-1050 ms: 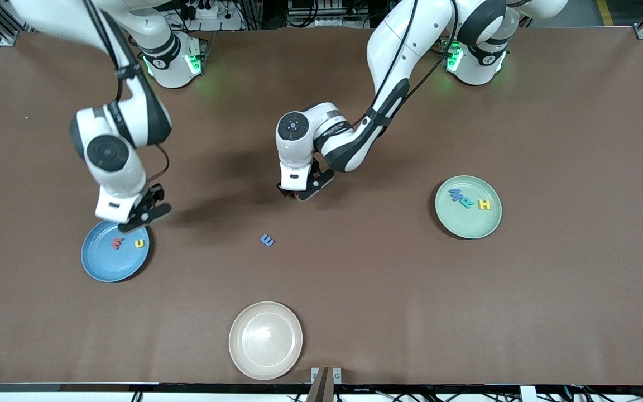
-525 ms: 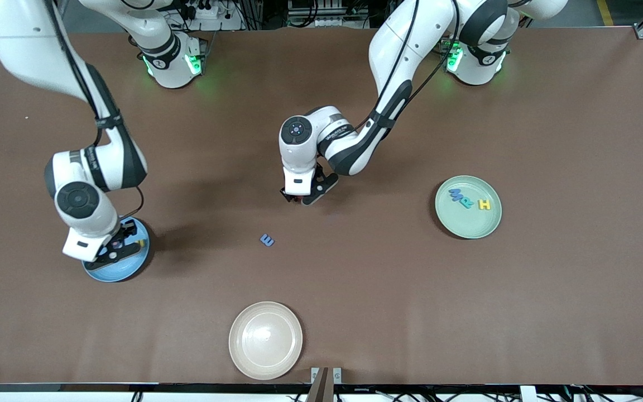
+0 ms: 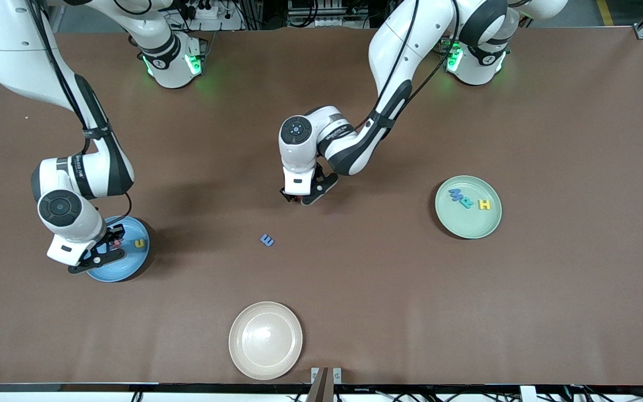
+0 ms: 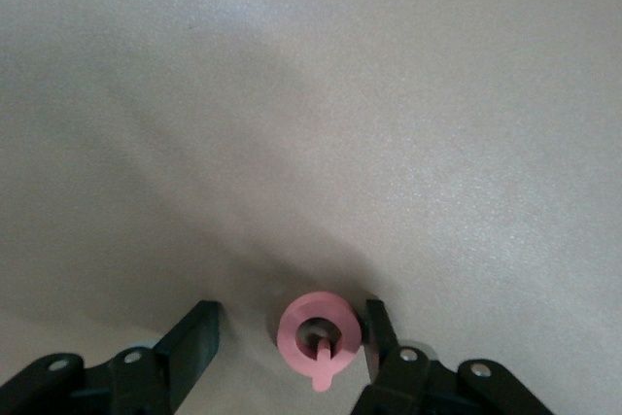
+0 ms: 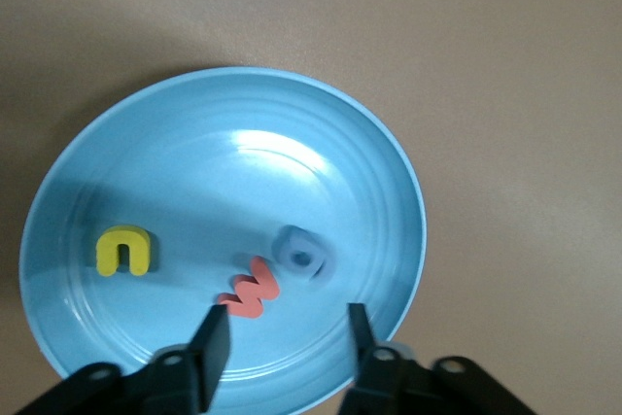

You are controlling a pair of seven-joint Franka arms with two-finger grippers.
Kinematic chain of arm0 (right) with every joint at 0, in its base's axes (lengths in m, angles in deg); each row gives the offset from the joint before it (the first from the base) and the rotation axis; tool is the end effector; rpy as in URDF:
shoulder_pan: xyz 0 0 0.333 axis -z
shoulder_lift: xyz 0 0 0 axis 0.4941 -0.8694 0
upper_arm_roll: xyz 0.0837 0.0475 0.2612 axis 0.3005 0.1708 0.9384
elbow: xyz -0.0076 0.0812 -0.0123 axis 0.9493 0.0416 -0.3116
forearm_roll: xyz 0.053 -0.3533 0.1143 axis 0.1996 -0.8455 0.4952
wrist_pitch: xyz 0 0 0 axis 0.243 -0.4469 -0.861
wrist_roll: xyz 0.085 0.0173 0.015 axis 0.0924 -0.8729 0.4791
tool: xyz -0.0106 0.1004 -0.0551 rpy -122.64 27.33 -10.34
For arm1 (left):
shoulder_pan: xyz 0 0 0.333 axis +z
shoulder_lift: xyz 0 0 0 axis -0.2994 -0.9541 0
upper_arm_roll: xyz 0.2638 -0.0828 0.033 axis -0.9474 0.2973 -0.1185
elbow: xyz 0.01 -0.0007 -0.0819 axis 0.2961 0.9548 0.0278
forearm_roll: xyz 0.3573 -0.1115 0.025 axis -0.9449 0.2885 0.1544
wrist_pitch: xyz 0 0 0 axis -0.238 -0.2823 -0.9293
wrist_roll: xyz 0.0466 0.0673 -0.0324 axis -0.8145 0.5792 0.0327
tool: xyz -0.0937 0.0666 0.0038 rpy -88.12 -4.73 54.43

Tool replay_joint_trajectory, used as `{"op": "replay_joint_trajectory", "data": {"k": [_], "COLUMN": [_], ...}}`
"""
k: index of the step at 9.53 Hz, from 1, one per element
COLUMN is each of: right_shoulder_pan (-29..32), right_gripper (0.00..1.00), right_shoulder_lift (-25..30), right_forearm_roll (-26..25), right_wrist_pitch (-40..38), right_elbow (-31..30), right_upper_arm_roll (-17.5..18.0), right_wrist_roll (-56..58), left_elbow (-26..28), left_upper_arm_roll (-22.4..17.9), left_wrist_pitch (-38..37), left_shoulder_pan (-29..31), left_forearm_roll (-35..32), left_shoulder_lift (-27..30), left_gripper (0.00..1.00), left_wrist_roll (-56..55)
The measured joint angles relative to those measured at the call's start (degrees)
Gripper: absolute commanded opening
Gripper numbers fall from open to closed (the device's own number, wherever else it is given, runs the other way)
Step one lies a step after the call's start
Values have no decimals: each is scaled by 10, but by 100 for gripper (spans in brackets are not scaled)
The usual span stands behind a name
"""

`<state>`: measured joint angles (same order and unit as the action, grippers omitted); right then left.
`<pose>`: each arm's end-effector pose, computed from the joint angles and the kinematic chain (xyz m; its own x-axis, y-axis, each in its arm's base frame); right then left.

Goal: Sort upper and lower case letters into plates
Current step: 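Place the g on the blue plate while the left gripper grasps the Q, then place the Q on the green plate while the right gripper grasps the m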

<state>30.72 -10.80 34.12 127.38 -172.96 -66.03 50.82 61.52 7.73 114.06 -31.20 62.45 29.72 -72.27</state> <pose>0.6100 -0.0393 0.2045 0.9067 0.3955 -0.1468 0.4219 -0.8515 0.3113 0.4168 -0.5608 0.1487 0.7389 0.6737 -0.0136 0.6732 -0.7373 0.0570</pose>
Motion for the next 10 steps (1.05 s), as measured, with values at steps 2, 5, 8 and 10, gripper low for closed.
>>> {"op": "replay_joint_trajectory", "data": {"k": [2, 5, 8, 10], "right_shoulder_pan": [-1, -3, -27, -77], "right_gripper": [100, 100, 100, 100], "right_shoulder_lift": [0, 0, 0, -1], "right_forearm_roll": [13, 74, 162, 190], "right_wrist_pitch": [2, 2, 1, 1], "right_elbow": [1, 7, 23, 35], "right_upper_arm_roll": [10, 59, 84, 86], "right_wrist_roll": [-1, -3, -5, -7], "left_elbow": [-1, -2, -5, -6], "left_upper_arm_roll": [0, 0, 0, 0], "left_wrist_pitch": [0, 0, 1, 1], "left_shoulder_pan": [0, 0, 0, -1], "left_forearm_roll": [3, 4, 5, 5], "left_shoulder_lift": [0, 0, 0, 0], "left_gripper": [63, 52, 42, 24], "left_wrist_roll": [-4, -6, -7, -7]}}
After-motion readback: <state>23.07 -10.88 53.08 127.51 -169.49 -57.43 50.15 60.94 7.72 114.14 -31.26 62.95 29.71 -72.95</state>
